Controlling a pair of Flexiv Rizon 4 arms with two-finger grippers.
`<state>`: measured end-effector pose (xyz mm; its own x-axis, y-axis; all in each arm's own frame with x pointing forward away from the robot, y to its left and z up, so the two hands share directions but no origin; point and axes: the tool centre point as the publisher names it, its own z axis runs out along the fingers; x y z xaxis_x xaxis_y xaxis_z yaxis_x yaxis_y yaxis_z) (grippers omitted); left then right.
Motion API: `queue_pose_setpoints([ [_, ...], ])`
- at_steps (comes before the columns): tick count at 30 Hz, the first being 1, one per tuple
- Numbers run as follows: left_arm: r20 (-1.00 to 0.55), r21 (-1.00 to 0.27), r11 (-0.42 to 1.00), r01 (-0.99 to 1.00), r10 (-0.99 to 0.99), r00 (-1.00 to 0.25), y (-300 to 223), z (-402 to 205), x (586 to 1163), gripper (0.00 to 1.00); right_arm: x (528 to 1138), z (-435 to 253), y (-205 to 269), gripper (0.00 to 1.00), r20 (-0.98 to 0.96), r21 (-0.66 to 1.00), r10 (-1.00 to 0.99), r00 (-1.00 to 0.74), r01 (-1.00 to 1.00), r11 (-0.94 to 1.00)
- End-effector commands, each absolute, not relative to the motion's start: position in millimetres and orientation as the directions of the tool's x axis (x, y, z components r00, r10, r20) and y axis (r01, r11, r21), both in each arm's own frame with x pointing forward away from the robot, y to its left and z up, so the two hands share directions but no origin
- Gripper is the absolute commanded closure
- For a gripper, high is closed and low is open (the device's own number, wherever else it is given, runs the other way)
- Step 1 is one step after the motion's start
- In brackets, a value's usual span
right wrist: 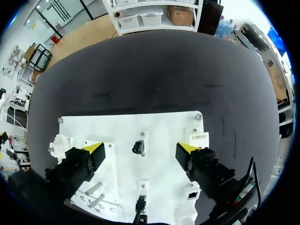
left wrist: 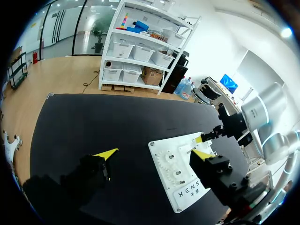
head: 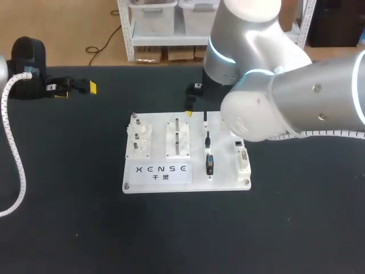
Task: Insert the USB connector, Ethernet cable, and multi-pin plug into their matching sockets one by one.
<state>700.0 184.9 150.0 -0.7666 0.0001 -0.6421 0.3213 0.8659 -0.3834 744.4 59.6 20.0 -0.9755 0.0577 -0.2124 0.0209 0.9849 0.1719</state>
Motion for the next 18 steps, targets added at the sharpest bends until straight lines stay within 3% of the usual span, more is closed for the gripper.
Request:
queue_pose_setpoints([
  [1,-0.642,-0.383,0.866,0.321,0.0,-0.767,184.9,150.0,700.0,0.0,752.6,22.0,60.8,0.0,-0.173,0.171,0.047,-0.984,0.017,0.985],
  [18,-0.642,-0.383,0.866,0.321,0.0,-0.767,184.9,150.0,700.0,0.0,758.9,22.3,68.1,0.0,-0.104,0.121,-0.037,-0.994,-0.049,0.991],
])
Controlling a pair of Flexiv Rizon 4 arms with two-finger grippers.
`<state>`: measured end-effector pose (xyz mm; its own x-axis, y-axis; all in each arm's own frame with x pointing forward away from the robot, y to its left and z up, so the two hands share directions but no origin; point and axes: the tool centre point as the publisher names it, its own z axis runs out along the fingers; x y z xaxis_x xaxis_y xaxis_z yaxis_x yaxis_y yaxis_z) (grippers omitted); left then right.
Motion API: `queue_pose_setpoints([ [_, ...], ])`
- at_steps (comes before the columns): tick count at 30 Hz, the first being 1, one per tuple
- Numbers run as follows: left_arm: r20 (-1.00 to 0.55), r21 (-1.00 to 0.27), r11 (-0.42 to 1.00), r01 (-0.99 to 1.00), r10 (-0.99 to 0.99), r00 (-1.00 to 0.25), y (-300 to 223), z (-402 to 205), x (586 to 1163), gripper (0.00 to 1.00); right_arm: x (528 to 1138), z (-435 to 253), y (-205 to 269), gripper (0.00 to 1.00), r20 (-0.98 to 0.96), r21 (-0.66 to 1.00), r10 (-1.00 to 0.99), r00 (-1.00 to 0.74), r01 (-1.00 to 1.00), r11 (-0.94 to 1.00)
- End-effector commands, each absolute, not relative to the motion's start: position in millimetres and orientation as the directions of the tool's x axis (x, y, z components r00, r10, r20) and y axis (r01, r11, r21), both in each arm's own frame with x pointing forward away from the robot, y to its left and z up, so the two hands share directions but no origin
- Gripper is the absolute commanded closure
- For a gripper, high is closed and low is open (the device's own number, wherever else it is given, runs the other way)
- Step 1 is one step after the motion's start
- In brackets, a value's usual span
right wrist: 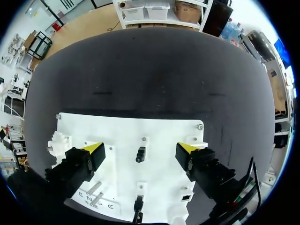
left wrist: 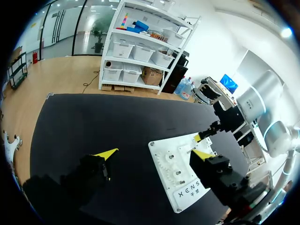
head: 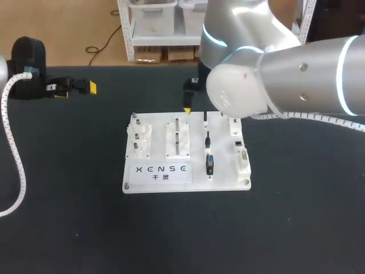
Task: Insert the USB connector, Ethernet cable, and multi-pin plug into their matching sockets one by one.
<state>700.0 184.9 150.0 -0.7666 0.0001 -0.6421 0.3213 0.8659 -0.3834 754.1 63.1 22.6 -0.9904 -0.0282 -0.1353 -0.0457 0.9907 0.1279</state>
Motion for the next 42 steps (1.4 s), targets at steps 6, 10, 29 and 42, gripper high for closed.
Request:
queue_pose_setpoints([
  [6,-0.642,-0.383,0.866,0.321,0.0,-0.767,185,150,700,0.0,754,21,69,0.1,-0.1,0.092,-0.032,-0.994,-0.041,0.995],
  [10,-0.642,-0.383,0.866,0.321,0.0,-0.767,185,150,700,0.0,751,20,68,0.4,-0.103,0.087,-0.029,-0.994,-0.038,0.996],
  [29,-0.642,-0.383,0.866,0.321,0.0,-0.767,185,150,700,0.0,744,16,60,0.51,-0.135,0.033,0.005,-0.991,0.001,0.999],
  [42,-0.642,-0.383,0.866,0.321,0.0,-0.767,185,150,700,0.0,744,13,58,0.65,-0.133,0.06,0.04,-0.99,0.032,0.998],
])
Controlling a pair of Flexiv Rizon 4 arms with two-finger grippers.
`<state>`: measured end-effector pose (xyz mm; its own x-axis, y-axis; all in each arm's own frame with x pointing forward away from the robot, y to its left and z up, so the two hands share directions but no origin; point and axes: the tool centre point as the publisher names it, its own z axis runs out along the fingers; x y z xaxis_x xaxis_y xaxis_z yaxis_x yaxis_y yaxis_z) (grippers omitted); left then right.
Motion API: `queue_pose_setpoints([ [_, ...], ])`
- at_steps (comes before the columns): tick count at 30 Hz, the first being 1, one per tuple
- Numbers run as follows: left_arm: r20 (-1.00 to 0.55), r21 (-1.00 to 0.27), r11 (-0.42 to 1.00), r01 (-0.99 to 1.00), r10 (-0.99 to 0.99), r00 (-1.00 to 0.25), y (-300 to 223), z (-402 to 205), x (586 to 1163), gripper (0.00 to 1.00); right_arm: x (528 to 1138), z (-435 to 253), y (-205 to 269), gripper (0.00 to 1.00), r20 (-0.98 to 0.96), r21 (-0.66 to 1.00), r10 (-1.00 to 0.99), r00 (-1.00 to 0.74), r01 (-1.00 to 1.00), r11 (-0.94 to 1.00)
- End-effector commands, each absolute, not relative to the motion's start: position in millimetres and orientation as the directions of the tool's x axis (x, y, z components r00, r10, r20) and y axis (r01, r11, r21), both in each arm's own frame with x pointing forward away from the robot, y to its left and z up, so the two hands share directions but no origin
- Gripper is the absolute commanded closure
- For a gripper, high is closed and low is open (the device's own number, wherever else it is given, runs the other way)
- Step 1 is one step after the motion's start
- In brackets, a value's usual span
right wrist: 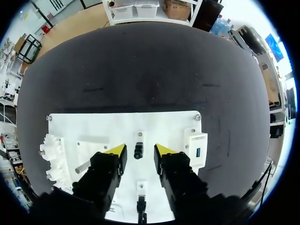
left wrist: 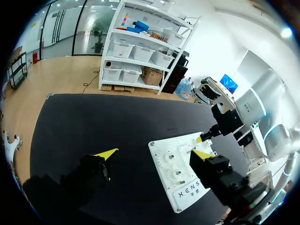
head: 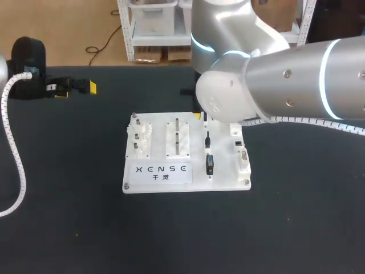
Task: Insert the USB connector, Ethernet cable, and multi-pin plug into their matching sockets one by one.
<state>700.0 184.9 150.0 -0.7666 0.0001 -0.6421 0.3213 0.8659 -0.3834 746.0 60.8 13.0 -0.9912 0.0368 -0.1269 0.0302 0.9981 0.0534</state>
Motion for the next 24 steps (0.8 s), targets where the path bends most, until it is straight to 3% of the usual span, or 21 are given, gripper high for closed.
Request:
queue_pose_setpoints([
  [1,-0.642,-0.383,0.866,0.321,0.0,-0.767,185,150,700,0.0,744,13,58,0.67,-0.134,0.061,0.041,-0.99,0.033,0.998],
  [5,-0.642,-0.383,0.866,0.321,0.0,-0.767,185,150,700,0.0,744,13,59,0.78,-0.137,0.064,0.045,-0.989,0.037,0.997],
  [9,-0.642,-0.383,0.866,0.321,0.0,-0.767,185,150,700,0.0,745,15,58,0.99,-0.143,0.069,0.051,-0.988,0.041,0.997],
  [24,-0.642,-0.383,0.866,0.321,0.0,-0.767,185,150,700,0.0,750,30,60,1.0,-0.176,0.089,0.048,-0.983,0.033,0.995],
])
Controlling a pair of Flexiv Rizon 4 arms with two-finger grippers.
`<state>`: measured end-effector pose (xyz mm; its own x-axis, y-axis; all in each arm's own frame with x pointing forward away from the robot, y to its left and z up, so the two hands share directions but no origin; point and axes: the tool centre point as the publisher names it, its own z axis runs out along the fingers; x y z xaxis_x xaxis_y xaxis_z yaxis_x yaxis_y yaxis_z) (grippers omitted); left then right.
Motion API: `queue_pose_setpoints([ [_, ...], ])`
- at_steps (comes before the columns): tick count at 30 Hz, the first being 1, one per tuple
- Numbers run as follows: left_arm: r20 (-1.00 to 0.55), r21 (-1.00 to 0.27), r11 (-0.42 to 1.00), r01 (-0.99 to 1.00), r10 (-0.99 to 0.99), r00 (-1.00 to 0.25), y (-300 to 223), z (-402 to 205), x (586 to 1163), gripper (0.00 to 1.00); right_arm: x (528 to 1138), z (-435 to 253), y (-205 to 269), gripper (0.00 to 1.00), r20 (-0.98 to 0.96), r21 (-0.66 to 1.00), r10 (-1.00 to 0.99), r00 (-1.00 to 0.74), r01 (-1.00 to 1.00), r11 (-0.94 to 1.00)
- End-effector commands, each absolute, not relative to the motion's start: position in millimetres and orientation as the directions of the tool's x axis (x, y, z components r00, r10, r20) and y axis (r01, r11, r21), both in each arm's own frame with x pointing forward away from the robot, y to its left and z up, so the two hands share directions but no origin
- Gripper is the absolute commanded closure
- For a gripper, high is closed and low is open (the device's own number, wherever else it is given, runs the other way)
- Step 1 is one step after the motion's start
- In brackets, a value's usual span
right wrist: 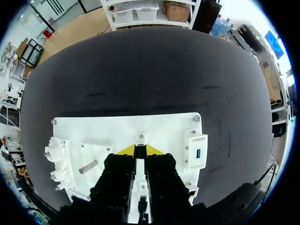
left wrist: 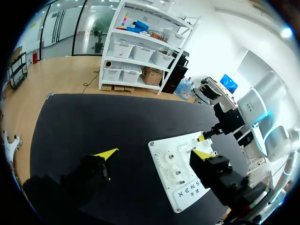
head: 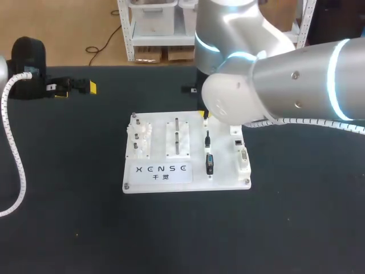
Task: Insert the USB connector, Ethernet cable, and multi-pin plug into their matching sockets one by one.
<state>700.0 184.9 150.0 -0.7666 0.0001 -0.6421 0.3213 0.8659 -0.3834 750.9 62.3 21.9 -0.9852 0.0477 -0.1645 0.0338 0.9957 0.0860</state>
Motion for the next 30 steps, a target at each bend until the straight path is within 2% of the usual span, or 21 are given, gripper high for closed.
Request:
queue_pose_setpoints([
  [1,-0.642,-0.383,0.866,0.321,0.0,-0.767,185,150,700,0.0,751,31,60,1.0,-0.18,0.089,0.046,-0.983,0.031,0.996],
  [14,-0.642,-0.383,0.866,0.321,0.0,-0.767,185,150,700,0.0,749,53,56,1.0,-0.209,0.1,0.044,-0.977,0.024,0.995],
  [30,-0.642,-0.383,0.866,0.321,0.0,-0.767,185,150,700,0.0,744,57,13,1.0,-0.213,0.1,0.054,-0.975,0.033,0.994],
])
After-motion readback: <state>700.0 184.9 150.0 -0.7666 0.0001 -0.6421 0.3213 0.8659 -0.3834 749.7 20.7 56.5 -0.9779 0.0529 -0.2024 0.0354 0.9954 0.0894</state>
